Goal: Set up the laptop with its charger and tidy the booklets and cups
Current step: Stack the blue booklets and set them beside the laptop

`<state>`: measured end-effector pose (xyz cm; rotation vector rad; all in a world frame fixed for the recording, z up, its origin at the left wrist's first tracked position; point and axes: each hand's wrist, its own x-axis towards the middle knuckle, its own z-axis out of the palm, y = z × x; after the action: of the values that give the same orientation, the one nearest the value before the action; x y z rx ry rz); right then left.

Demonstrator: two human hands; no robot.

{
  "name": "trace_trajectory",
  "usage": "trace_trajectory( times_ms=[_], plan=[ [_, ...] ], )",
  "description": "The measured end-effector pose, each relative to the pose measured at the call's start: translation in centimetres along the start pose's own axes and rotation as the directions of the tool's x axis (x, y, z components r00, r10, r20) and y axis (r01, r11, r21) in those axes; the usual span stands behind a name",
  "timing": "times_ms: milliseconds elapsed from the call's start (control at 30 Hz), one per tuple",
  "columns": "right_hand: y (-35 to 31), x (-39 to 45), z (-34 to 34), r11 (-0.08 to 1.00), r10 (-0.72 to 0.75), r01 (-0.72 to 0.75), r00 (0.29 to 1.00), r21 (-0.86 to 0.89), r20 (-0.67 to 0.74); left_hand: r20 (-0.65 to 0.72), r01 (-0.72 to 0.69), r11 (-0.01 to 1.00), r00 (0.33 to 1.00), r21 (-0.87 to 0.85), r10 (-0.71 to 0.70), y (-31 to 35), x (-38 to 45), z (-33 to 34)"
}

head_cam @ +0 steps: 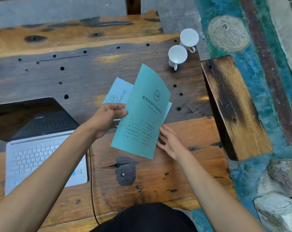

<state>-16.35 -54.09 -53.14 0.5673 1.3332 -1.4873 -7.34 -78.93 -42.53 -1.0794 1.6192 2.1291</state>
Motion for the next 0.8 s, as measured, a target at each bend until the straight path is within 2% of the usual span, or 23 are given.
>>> trace_trajectory(
  times_ms=[67,233,367,533,800],
  plan=[
    [0.3,-0.8,0.4,1.0,0.015,-0.014,0.997,-0.015,0.074,0.034,-0.024,0.999,0.999,-0.042,0.026,0.6,-1.4,0.5],
    [1.2,-2.6,1.4,0.994,0.047,-0.067,0.977,0.09,0.207,0.067,-0.068,0.989,0.995,-0.132,0.077,1.3,-4.5,0.3],
    [0.9,-3.7,1.1,0.995,-0.051,0.029,0.969,0.097,0.241,0.065,-0.102,0.983,0.991,-0.151,0.113,0.8,-6.3,-1.1],
    [-0.8,-4.1,-0.2,0.987,-0.115,0.134,0.973,-0.088,0.198,-0.052,-0.078,0.983,0.996,-0.169,0.07,-1.7,-6.4,-2.3],
    [-6.2,-2.3,-0.5,0.888,-0.163,0.173,0.985,-0.425,0.061,-0.201,-0.015,0.975,0.979,-0.221,-0.031,-7.2,-3.2,-0.9]
  ],
)
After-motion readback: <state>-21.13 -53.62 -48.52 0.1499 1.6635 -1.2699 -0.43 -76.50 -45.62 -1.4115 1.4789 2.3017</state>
